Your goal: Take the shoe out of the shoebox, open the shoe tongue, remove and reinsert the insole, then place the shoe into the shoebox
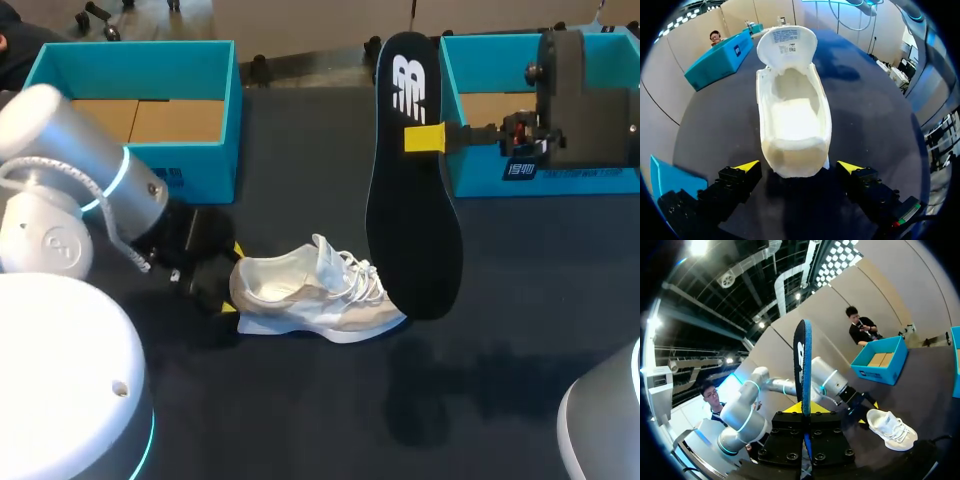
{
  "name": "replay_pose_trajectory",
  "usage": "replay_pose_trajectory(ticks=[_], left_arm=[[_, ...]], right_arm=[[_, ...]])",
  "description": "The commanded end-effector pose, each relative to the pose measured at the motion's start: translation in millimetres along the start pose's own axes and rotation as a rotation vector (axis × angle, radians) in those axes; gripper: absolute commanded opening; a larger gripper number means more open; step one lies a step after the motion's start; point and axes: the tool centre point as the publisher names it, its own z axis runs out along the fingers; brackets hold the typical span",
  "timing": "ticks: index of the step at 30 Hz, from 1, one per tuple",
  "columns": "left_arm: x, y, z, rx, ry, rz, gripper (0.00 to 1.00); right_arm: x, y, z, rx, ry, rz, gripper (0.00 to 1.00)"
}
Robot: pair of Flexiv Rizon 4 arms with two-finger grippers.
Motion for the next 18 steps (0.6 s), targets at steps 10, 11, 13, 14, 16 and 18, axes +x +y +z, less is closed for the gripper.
replay_pose_trajectory(ticks=[10, 11, 13, 14, 16, 18], left_arm=[[2.5, -24, -18, -0.290, -0.055, 0.031, 1.00], [2.8, -25, -19, -0.294, -0.058, 0.041, 1.00], [3.2, -28, -23, -0.300, -0.060, 0.042, 1.00], [3.8, -30, -24, -0.300, -0.058, 0.048, 1.00], [5.1, -33, -28, -0.290, -0.046, 0.056, 1.00], [6.5, -35, -31, -0.283, -0.039, 0.060, 1.00]], right_arm=[[-0.4, -0.5, 2, -0.001, -0.001, 0.001, 0.00], [-0.4, -0.5, 2, -0.001, -0.001, 0.001, 0.00], [-0.4, -0.5, 2, -0.001, -0.001, 0.001, 0.00], [-0.4, -0.5, 2, -0.001, -0.001, 0.001, 0.00], [-0.4, -0.5, 2, -0.001, -0.001, 0.001, 0.00], [-0.4, -0.5, 2, -0.001, -0.001, 0.001, 0.00]])
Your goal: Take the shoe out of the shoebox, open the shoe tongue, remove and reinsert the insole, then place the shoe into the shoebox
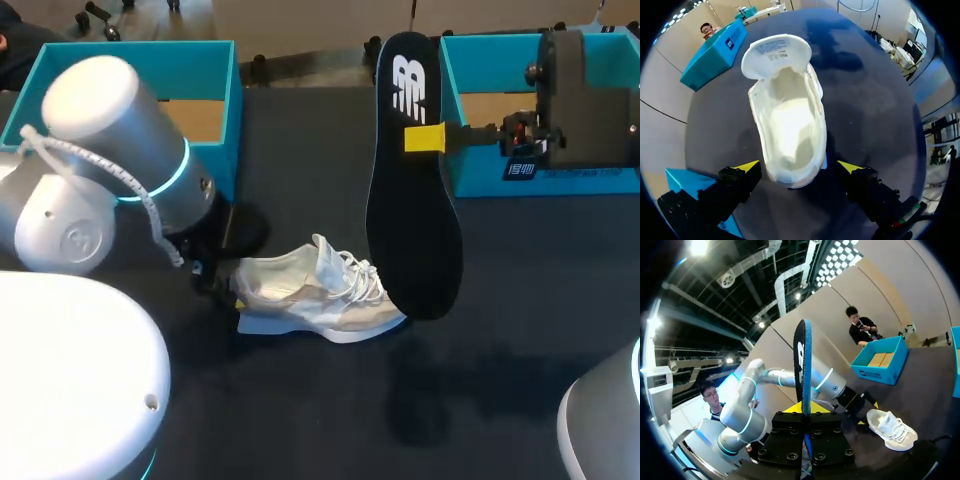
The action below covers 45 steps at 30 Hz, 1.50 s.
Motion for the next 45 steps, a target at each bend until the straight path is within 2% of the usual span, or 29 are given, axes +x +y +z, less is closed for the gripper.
replay_pose_trajectory(ticks=[1, 12, 24, 37, 45], left_arm=[[1.8, -4, -14, -0.059, 0.009, 0.006, 1.00], [3.3, -10, -26, -0.056, 0.005, 0.021, 1.00], [-7.2, -21, -33, -0.042, 0.002, 0.017, 1.00], [-38.0, -53, -11, -0.061, -0.014, 0.033, 1.00], [-56.3, -69, 15, -0.055, 0.020, 0.013, 1.00]], right_arm=[[-0.4, -0.5, 2, -0.001, -0.001, 0.001, 0.00], [-0.4, -0.5, 2, -0.001, -0.001, 0.001, 0.00], [-0.4, -0.5, 2, -0.001, -0.001, 0.001, 0.00], [-0.4, -0.5, 2, -0.001, -0.001, 0.001, 0.00], [-0.4, -0.5, 2, -0.001, -0.001, 0.001, 0.00]])
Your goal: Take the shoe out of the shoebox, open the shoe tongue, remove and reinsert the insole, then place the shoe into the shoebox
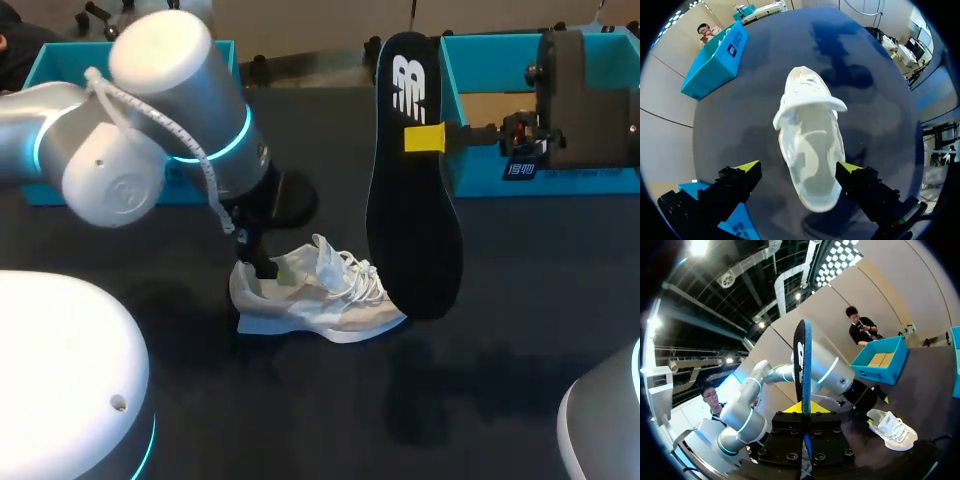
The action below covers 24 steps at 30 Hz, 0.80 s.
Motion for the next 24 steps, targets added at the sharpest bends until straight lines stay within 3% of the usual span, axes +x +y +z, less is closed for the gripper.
replay_pose_trajectory(ticks=[1, 7, 11, 15, 19, 22, 24], left_arm=[[-19.0, -11, 28, -0.018, 0.038, -0.010, 1.00], [-22.6, -15, 51, -0.034, 0.073, -0.008, 0.94], [-20.7, -14, 61, -0.039, 0.092, -0.007, 0.64], [-20.4, -11, 70, -0.036, 0.103, -0.009, 0.60], [-19.6, -10, 77, -0.032, 0.121, -0.015, 0.38], [-18.3, -11, 80, -0.026, 0.132, -0.017, 0.36], [-16.9, -10, 81, -0.018, 0.137, -0.018, 0.24]], right_arm=[[-0.4, -0.5, 2, -0.001, -0.001, 0.001, 0.00], [-0.4, -0.5, 2, -0.001, -0.001, 0.001, 0.00], [-0.4, -0.5, 2, -0.001, -0.001, 0.001, 0.00], [-0.4, -0.5, 2, -0.001, -0.001, 0.001, 0.00], [-0.4, -0.5, 2, -0.001, -0.001, 0.001, 0.00], [-0.4, -0.5, 2, -0.001, -0.001, 0.001, 0.00], [-0.4, -0.5, 2, -0.001, -0.001, 0.001, 0.00]])
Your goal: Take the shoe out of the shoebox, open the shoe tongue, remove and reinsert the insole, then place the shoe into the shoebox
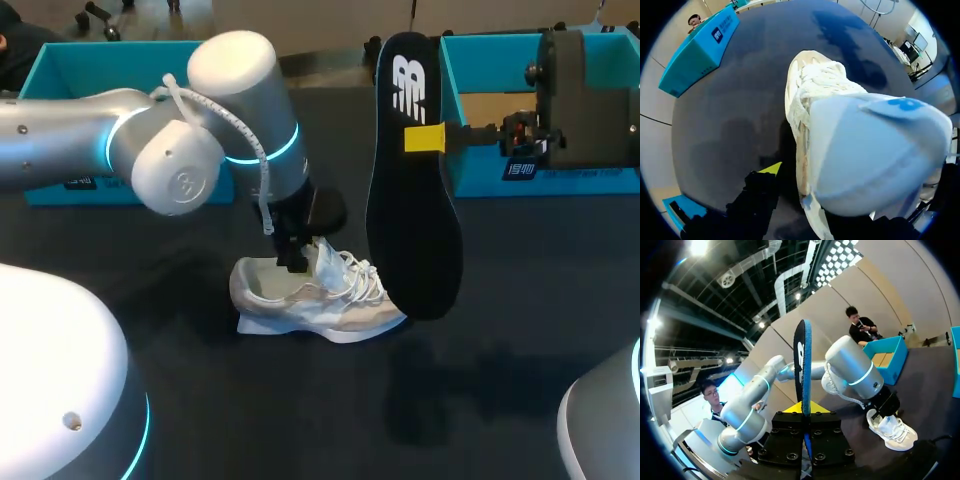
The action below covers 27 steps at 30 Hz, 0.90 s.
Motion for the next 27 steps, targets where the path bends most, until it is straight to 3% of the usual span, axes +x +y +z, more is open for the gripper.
replay_pose_trajectory(ticks=[1, 2, 3, 9, 17, 22, 27], left_arm=[[-0.6, 1, 5, 0.012, 0.010, 0.001, 0.18], [0.7, 1, 5, 0.019, 0.015, 0.000, 0.05], [1.5, 1, 5, 0.024, 0.018, -0.002, 0.00], [5.4, 2, 2, 0.077, 0.070, 0.052, 0.00], [4.4, -12, -16, 0.135, 0.266, 0.354, 0.00], [2.6, -18, -27, 0.101, 0.273, 0.456, 0.00], [15.5, -25, -43, 0.078, 0.212, 0.655, 0.00]], right_arm=[[-0.4, -0.5, 2, -0.001, -0.001, 0.001, 0.00], [-0.4, -0.5, 2, -0.001, -0.001, 0.001, 0.00], [-0.4, -0.5, 2, -0.001, -0.001, 0.001, 0.00], [-0.4, -0.5, 2, -0.001, -0.001, 0.001, 0.00], [-0.4, -0.5, 2, -0.001, -0.001, 0.001, 0.00], [-0.4, -0.5, 2, -0.001, -0.001, 0.001, 0.00], [-0.4, -0.5, 2, -0.001, -0.001, 0.001, 0.00]])
